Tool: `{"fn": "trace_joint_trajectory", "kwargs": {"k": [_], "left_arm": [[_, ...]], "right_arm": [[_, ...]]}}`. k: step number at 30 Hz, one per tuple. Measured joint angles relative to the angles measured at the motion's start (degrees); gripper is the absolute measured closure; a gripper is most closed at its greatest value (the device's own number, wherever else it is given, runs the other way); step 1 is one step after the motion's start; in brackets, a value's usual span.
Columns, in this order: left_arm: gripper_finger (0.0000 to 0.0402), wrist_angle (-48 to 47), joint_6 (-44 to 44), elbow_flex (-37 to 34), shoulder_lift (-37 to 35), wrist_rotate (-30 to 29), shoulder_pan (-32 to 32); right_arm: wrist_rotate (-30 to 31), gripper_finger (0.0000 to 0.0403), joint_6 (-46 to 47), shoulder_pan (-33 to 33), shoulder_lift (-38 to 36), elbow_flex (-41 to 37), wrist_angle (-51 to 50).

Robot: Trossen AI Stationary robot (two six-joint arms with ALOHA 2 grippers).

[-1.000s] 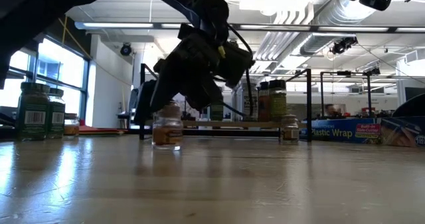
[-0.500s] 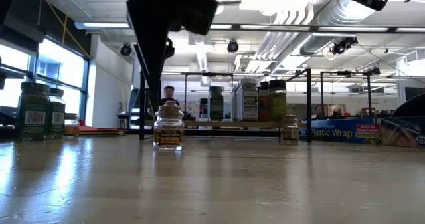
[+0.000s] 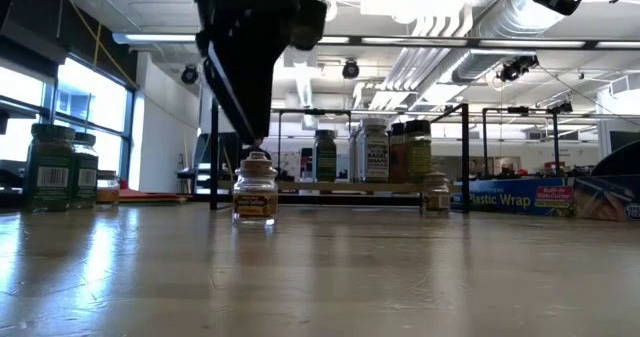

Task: Shelf spices
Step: Put the bottom right brown bottle on the shelf aligned with the other brown seasoning bottle

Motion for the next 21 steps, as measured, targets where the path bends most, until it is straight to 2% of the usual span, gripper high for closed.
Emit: {"fn": "trace_joint_trajectory", "kwargs": {"k": [4, 7, 9, 16, 21], "left_arm": [[0.0131, -0.7, 6.5, 1.3, -0.1, -3.9, -0.1], [0.0131, -0.6, 7.9, 0.9, -0.1, -6.2, 0.6], [0.0131, 0.2, 7.9, -0.2, -0.1, -5.2, 2.2], [0.0131, 6.6, 7.8, -5.3, -0.1, 3.7, 6.4], [0.0140, 8.0, 7.8, -6.2, -0.1, 3.7, 6.8]], "right_arm": [[0.0, 0.0402, 0.6, 0.0, 0.0, 0.0, -0.1], [0.0, 0.0402, 1.3, 0.0, 0.0, 0.0, -0.1], [0.0, 0.0402, 1.5, 0.0, 0.0, 0.0, -0.1], [0.0, 0.0402, 1.8, 0.0, 0.0, 0.0, -0.1], [0.0, 0.0402, 3.2, 0.0, 0.0, 0.0, -0.1]]}}
